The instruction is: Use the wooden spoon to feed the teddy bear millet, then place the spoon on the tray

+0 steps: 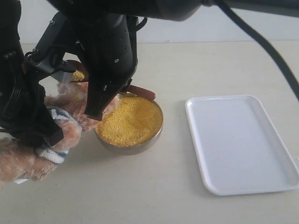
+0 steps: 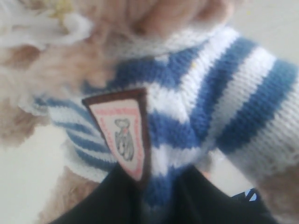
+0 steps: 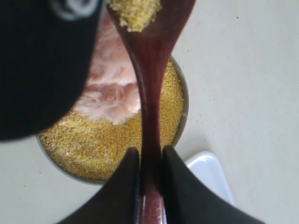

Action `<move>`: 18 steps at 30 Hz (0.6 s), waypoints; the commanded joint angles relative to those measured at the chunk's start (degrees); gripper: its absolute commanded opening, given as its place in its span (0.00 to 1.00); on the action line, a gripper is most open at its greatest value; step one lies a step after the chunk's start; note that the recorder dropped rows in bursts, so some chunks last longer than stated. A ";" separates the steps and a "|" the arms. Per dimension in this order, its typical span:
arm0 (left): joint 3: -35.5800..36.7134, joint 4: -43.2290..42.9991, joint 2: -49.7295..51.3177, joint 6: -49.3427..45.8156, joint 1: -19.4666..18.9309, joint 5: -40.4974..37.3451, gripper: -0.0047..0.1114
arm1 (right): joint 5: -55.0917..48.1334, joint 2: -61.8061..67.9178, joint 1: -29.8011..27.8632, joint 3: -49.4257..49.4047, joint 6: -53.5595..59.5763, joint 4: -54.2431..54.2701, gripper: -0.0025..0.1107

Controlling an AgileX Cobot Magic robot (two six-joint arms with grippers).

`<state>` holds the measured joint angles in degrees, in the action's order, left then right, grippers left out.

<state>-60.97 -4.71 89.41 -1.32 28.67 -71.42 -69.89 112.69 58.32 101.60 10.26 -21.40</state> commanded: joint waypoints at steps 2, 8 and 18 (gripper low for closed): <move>-0.36 0.42 -0.71 0.86 0.46 1.46 0.07 | -0.08 -0.05 1.29 -0.37 0.82 1.24 0.02; -0.36 0.42 -0.71 1.32 0.46 1.46 0.07 | -0.08 -0.05 2.00 -0.37 0.78 1.09 0.02; -0.36 0.42 -0.71 1.32 0.46 1.46 0.07 | -0.08 -0.05 2.34 -0.37 0.19 2.09 0.02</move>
<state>-60.88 -4.84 89.41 -0.73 28.67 -71.83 -70.11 112.69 59.40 101.60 9.14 -21.76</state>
